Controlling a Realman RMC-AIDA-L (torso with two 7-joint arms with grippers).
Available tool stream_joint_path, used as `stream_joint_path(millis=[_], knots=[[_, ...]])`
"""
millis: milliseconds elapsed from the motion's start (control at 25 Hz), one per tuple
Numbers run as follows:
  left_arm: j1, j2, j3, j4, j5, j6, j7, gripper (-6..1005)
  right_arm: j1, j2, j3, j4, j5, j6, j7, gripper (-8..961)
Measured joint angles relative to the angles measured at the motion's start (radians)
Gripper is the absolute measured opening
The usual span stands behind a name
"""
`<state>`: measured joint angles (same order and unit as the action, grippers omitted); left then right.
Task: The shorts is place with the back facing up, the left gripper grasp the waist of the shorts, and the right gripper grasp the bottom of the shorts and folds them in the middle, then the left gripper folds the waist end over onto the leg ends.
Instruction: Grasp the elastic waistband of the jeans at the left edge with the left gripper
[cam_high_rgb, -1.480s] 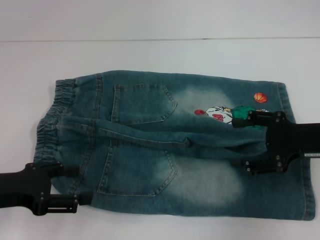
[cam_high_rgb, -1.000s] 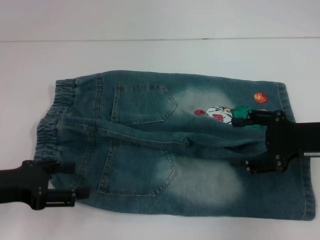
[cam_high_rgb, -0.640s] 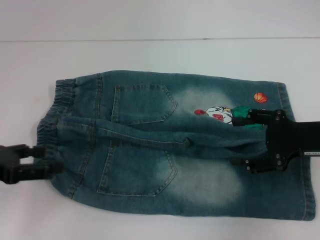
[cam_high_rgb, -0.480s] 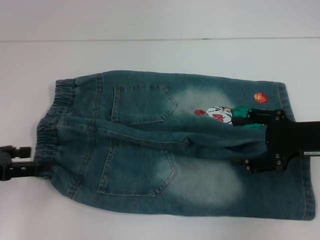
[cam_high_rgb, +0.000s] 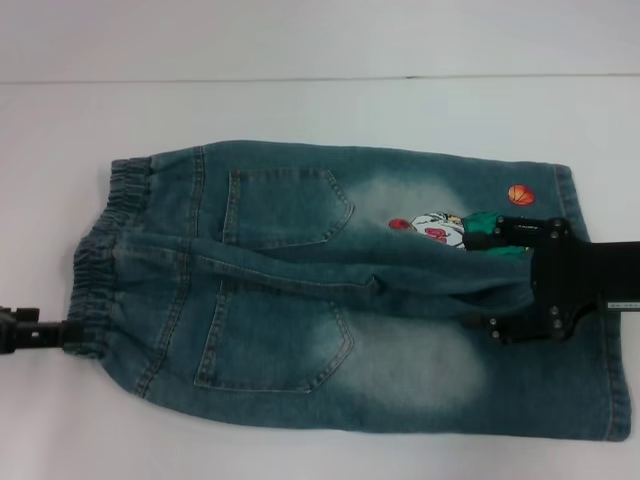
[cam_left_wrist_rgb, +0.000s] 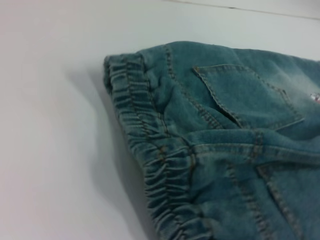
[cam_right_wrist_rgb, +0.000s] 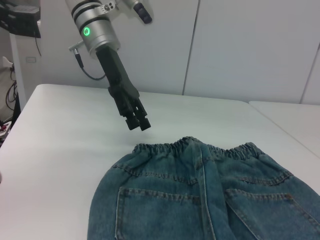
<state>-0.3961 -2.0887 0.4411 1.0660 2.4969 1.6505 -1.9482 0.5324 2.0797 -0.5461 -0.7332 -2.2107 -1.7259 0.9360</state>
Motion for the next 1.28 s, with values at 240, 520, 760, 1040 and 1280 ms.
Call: stream_joint_path(millis=[240,520,760,1040,1280], knots=[[-0.072,0.039,-0.003,0.0,0.068,0.064,-0.217,873,0.005,0.0,0.0,-0.004,0.0,-0.003,0.005,877],[-0.135,0.054,0.004,-0.033,0.175,0.063,-0.339,873,0.005,-0.001,0.0,-0.005,0.0,0.0,-0.008,878],[-0.14,0.061,0.004,-0.088,0.185,0.022,-0.349,873,0.005,0.002,-0.004,-0.005,0.0,0.004,-0.015,878],[-0.145,0.064,0.003,-0.115,0.189,-0.014,-0.351,873,0.01,0.002,-0.008,-0.006,0.0,0.01,-0.016,877],[-0.162,0.07,0.005,-0.144,0.196,-0.022,-0.351,873,0.011,0.002,-0.008,-0.006,0.0,0.009,-0.016,877]])
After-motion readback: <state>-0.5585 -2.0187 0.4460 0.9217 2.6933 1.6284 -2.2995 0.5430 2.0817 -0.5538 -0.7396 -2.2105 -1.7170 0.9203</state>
